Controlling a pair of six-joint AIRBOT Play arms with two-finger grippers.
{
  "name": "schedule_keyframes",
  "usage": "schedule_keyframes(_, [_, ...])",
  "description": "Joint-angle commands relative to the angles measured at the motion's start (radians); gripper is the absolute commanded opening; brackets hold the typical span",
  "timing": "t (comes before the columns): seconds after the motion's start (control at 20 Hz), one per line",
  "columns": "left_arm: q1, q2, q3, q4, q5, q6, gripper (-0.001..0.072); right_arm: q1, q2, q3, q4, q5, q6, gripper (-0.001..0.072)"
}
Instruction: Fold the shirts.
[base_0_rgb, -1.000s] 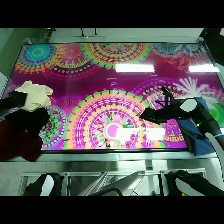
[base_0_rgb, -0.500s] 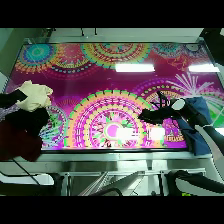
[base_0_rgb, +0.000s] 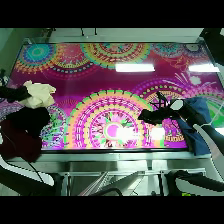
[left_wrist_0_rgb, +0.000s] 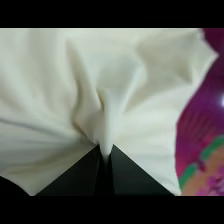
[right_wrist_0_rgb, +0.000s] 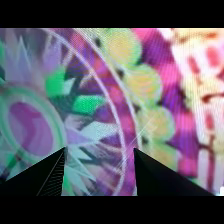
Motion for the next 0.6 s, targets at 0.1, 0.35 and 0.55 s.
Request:
schedule_keyframes(0.1, [-0.135, 0.153, 0.223, -0.534, -0.153, 0.046, 0.0012, 0.0, 0.002, 0.0, 0.0, 0.005, -0.026, 0.0481])
schedule_keyframes(0.35, [-0.402, 0.334, 0.201, -0.552, -0.272, 0.045, 0.0012, 0.0, 0.009, 0.0, 0.0, 0.084, -0.065, 0.048])
schedule_keyframes(0.55, [-0.628, 0.42, -0.063, -0.286, -0.256, 0.043, 0.0012, 0.0, 0.023, 0.0, 0.0, 0.134, -0.079, 0.0481])
